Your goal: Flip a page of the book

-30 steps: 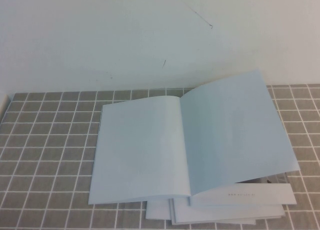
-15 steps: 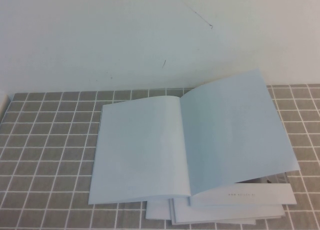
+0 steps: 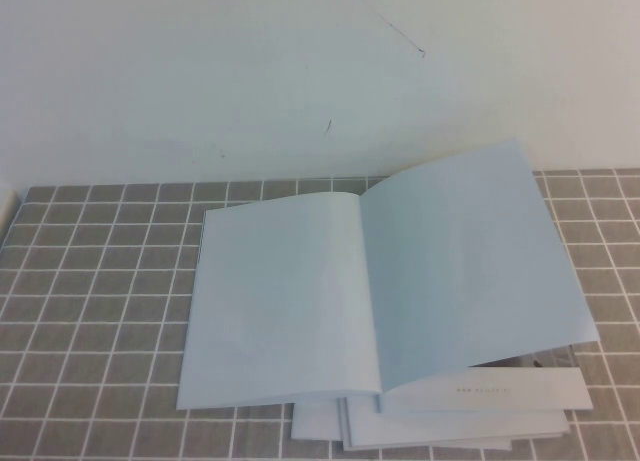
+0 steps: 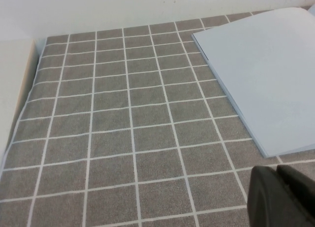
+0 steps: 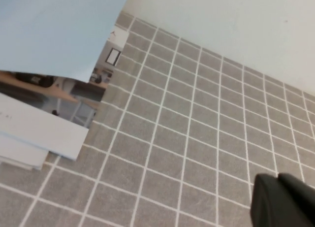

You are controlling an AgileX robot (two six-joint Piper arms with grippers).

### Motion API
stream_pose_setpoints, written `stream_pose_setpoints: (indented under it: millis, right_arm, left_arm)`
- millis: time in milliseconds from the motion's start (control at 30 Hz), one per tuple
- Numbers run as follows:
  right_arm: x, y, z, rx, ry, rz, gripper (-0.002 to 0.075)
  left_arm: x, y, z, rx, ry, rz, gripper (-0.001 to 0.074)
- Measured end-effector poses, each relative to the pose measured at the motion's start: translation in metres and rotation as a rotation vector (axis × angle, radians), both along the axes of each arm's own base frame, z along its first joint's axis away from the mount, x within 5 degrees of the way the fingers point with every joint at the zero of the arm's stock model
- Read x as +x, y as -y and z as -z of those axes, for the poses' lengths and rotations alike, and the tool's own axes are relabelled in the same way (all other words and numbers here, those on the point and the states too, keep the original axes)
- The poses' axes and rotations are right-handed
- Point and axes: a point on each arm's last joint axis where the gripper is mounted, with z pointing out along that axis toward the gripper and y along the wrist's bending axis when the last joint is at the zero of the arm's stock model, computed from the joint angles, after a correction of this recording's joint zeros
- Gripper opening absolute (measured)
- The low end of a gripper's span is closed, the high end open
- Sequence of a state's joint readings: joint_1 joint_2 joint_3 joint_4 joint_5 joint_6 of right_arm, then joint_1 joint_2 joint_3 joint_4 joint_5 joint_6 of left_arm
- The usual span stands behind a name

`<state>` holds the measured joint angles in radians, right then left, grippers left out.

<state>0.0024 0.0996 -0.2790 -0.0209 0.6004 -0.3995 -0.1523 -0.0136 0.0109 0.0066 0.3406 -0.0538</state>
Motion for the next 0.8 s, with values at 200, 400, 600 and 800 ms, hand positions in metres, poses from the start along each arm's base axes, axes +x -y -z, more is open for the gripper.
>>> stream_pose_setpoints:
  millis: [200,400,600,800]
  right_arm:
    - [0.002,0.002,0.037,-0.008,0.047,0.028,-0.0002]
    - [0.009,0.002,0.070,0.114,0.073,0.108,-0.0002]
    - [0.008,0.004,0.071,0.169,0.073,0.166,-0.0002]
    - [0.008,0.003,0.071,0.182,0.074,0.170,-0.0002]
  left_arm:
    - [0.000,0.000,0.000,0.000,0.000,0.000,-0.0004]
    - [0.000,0.000,0.000,0.000,0.000,0.000,-0.0004]
    - [0.000,0.000,0.000,0.000,0.000,0.000,-0.0004]
    - [0.000,0.000,0.000,0.000,0.000,0.000,-0.0004]
